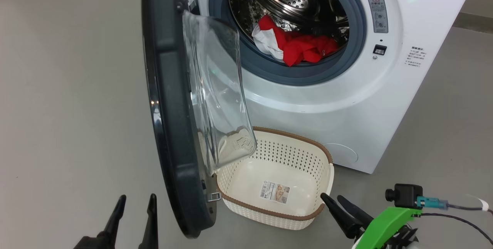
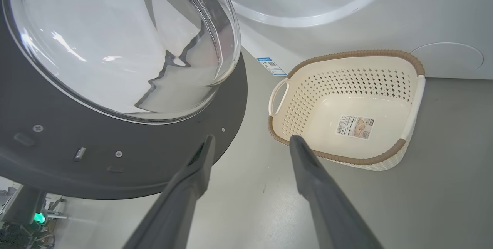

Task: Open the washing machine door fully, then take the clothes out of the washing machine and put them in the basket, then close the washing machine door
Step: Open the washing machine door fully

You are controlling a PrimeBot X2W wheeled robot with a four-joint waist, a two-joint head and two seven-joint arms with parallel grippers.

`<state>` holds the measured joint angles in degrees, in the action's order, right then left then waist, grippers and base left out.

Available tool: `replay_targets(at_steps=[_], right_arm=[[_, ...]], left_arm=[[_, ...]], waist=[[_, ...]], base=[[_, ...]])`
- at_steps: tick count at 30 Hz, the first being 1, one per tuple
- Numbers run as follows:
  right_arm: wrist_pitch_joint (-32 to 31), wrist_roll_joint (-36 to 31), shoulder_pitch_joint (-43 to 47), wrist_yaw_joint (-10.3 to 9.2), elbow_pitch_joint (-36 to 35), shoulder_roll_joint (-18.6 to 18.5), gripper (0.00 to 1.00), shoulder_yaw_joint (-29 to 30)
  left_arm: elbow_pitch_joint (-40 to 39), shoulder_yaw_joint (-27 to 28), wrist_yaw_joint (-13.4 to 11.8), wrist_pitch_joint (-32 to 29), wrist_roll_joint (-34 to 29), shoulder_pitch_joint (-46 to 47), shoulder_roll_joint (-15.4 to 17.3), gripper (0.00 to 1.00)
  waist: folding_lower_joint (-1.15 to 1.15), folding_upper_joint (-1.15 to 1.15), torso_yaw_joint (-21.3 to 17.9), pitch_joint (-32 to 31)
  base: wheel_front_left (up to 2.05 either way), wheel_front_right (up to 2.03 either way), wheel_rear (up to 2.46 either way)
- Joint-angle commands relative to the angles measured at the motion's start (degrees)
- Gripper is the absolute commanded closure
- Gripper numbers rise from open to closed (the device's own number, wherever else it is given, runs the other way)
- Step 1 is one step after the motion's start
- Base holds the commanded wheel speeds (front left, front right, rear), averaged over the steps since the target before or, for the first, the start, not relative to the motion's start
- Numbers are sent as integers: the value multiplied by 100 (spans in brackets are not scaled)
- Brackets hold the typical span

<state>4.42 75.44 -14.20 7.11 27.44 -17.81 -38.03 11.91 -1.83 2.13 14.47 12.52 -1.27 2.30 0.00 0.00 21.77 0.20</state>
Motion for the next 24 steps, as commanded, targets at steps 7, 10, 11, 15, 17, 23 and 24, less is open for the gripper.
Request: replay_targets(at_steps=[7,10,11,15,17,23,24], right_arm=[[916,-412,9,37,47,-215,0,-335],[1035,-779,-24,37,128,-253,0,-337],[1047,-922,-28,37,149,-244,0,-288],[1054,-1515,36,37,46,-155,0,129],[1055,-1935,158,37,-36,-52,0,494],[1056,-3156,493,37,-314,223,0,1161],[1056,-3298,546,37,-375,282,0,1285]], left_arm=[[-104,233,8,52,11,86,58,0],[-98,227,5,52,15,78,58,0],[-97,228,4,52,15,74,58,0],[-102,232,-1,52,12,63,58,0],[-103,229,-1,52,6,61,58,0],[-99,224,6,52,-16,52,58,0],[-100,223,8,52,-18,52,58,0]], waist=[[0,0,15,-1],[0,0,13,-8],[0,0,9,-10],[0,0,-2,-12],[0,0,-4,-11],[0,0,-6,-22],[0,0,-7,-23]], base=[[0,0,0],[0,0,0],[0,0,0],[0,0,0],[0,0,0],[0,0,0],[0,0,0]])
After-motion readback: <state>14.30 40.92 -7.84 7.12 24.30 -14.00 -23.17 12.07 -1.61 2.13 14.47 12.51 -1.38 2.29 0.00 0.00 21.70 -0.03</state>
